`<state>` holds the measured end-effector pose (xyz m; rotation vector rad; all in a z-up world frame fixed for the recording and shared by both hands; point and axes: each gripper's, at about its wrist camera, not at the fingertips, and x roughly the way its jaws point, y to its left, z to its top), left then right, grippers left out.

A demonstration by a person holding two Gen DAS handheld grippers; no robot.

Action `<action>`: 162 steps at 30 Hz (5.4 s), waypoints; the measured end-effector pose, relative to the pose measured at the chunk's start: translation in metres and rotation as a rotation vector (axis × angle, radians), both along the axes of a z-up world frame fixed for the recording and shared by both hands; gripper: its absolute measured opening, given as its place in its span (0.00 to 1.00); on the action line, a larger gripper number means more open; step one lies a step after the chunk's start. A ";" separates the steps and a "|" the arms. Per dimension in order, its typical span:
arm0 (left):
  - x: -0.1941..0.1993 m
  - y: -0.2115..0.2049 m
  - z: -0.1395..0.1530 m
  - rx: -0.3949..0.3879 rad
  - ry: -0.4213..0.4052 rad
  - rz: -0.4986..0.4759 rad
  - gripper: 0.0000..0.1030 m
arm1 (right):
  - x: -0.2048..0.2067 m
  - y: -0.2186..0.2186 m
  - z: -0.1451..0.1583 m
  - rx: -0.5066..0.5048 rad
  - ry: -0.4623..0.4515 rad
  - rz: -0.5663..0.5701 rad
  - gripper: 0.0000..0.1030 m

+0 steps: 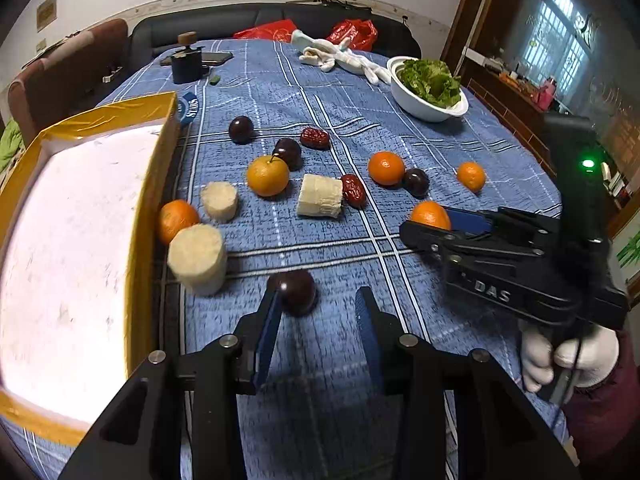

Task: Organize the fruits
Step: 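Move left tool toward dark plum while right tool approaches a mandarin, then grasp the dark plum with left tool while right tool grasps the mandarin, then carry plum and mandarin into the yellow tray and open both tools, then move both tools back over the fruit on the tablecloth, then grasp round white yam slice with left tool while right grasps sugarcane chunk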

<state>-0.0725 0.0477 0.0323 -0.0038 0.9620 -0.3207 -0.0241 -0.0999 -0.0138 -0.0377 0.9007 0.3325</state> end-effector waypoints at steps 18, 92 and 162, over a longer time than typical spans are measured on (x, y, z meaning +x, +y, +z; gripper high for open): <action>0.028 0.019 -0.017 0.056 -0.013 0.124 0.23 | -0.004 -0.013 0.001 0.056 0.007 -0.006 0.40; -0.051 0.147 0.032 -0.178 -0.105 0.398 0.71 | -0.037 0.020 0.032 0.116 -0.006 0.001 0.66; 0.017 0.047 0.000 0.081 -0.075 0.125 0.32 | 0.011 0.036 0.006 0.173 0.043 -0.009 0.40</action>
